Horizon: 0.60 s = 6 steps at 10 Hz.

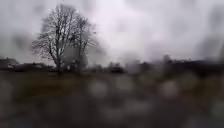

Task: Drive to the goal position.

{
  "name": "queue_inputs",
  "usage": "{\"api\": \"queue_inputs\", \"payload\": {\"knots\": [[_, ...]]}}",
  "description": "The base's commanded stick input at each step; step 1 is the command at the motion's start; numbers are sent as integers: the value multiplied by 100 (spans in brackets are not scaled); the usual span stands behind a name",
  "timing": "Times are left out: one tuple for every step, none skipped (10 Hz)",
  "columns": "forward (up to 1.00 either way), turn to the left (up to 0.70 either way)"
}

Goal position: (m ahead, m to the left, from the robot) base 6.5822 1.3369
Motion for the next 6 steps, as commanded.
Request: {"api": "queue_inputs", "payload": {"knots": [[100,0],[100,0],[100,0],[100,0],[100,0],[100,0]]}}
